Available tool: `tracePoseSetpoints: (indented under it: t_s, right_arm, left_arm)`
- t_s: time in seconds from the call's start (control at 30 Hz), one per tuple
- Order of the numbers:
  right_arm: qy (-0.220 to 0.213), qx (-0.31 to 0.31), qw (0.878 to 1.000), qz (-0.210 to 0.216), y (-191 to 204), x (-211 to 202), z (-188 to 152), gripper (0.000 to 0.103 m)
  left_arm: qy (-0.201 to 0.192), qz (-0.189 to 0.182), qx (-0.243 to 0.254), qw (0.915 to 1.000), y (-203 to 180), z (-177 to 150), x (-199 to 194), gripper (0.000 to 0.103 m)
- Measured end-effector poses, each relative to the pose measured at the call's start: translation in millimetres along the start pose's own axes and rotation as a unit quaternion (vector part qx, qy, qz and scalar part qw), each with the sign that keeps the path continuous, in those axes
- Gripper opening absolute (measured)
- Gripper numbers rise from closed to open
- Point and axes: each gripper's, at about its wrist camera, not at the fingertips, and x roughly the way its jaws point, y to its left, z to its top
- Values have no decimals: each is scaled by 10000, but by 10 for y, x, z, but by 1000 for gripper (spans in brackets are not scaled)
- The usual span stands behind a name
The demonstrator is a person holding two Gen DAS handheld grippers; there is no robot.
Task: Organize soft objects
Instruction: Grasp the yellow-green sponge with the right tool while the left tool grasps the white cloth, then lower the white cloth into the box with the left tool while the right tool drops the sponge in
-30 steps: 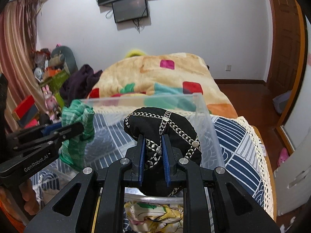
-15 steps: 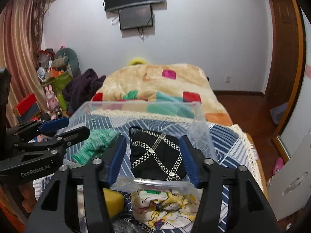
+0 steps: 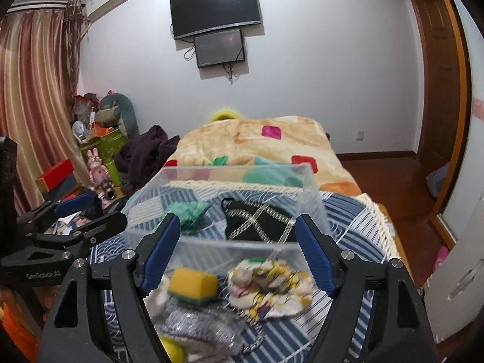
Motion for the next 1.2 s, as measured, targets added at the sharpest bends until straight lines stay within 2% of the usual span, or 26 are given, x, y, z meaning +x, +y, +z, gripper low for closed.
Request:
tracePoseSetpoints:
  t_s: [0.17,0.27,0.33,0.5,0.63,0.67,0.87,1.2]
  right_arm:
    - [213,-69,9996,152,98,84,-156,76]
    - [404,-130,9989,201,148,156,-248,76]
    - [512,-150,9982,260,179,195,-304,73]
    - [779,-235,9959,404,246,309,-409,50]
    - [829,-258,9946,561,267,316,-438,33]
    - [817,-270,9945,589,272,308,-437,30]
    - [691,-365,9955,536,299,241,-441,26]
    - [234,-354,9976,554,282,-15,-293,25]
  left_arm:
    - [275,4,27,9996,16,-242,79,98]
    - [453,-130,-13,9989,12,-359,131,98]
    - [507,-156,-20,9986,3,-409,164,98]
    - [709,-358,-87,9968,6,-509,243,75]
    - [829,-651,-198,9942,-11,-542,288,52]
    - [834,-700,-199,9939,-22,-545,285,50]
    - [675,-587,-11,9960,-121,-539,197,33]
    - [154,-544,-85,9984,-29,-326,-184,30]
